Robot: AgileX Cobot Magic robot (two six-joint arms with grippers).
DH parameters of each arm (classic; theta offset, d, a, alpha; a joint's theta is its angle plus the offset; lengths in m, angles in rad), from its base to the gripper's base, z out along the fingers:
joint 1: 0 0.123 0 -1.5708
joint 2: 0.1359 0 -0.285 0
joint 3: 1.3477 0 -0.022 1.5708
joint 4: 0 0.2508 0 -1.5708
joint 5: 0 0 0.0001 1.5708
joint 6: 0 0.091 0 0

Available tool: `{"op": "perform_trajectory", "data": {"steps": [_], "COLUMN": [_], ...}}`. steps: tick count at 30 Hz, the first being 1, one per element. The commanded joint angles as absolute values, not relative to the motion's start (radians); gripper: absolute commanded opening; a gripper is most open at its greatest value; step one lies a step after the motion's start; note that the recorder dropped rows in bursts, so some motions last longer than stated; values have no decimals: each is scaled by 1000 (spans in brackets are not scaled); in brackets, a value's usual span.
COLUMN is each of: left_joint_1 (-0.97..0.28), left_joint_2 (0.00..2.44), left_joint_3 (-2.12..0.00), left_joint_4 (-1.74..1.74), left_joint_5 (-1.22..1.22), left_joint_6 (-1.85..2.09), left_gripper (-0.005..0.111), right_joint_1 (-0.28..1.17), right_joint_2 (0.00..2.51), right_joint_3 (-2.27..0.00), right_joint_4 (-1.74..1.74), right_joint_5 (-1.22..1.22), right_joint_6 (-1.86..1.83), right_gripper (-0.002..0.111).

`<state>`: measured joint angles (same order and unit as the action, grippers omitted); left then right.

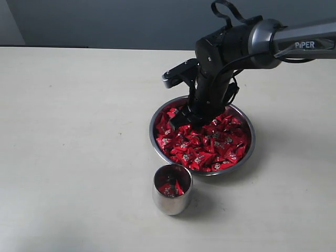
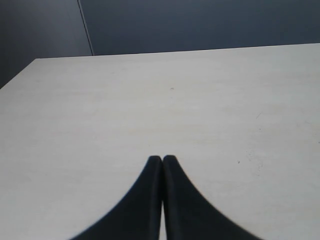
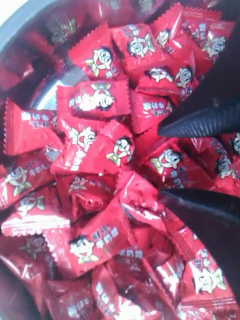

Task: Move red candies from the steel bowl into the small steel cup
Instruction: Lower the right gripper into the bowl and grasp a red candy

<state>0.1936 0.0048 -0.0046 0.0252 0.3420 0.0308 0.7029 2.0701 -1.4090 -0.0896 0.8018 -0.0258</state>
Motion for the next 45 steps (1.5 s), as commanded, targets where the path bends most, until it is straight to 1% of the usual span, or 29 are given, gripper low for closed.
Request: {"op": "perform_trajectory", "data": {"steps": [1, 16, 18, 20, 24, 31, 45], "left_joint_1": [187, 187, 187, 187, 187, 187, 187], "left_joint_2": [0, 0, 0, 0, 0, 0, 0], "left_joint_3": [0, 0, 0, 0, 0, 0, 0], "left_joint_4": [27, 27, 27, 27, 27, 27, 27], "left_joint_5": [334, 334, 334, 334, 334, 334, 334], "left_joint_6": [29, 29, 29, 29, 29, 29, 29], "left_gripper": [0, 0, 0, 0, 0, 0, 0], "right_joint_1": [699, 699, 699, 699, 699, 699, 699], "right_joint_2": [2096, 2122, 2129, 2129, 2129, 2110, 1987], "right_joint_3": [-1415, -1415, -1415, -1415, -1415, -1415, -1415], "right_joint_4": [-77, -69, -69, -69, -69, -74, -121], "right_joint_5": [809, 799, 798, 794, 796, 800, 830], "right_joint_6": [-26, -26, -26, -26, -26, -28, -28], "right_gripper": [34, 34, 32, 24, -1, -1, -1]}}
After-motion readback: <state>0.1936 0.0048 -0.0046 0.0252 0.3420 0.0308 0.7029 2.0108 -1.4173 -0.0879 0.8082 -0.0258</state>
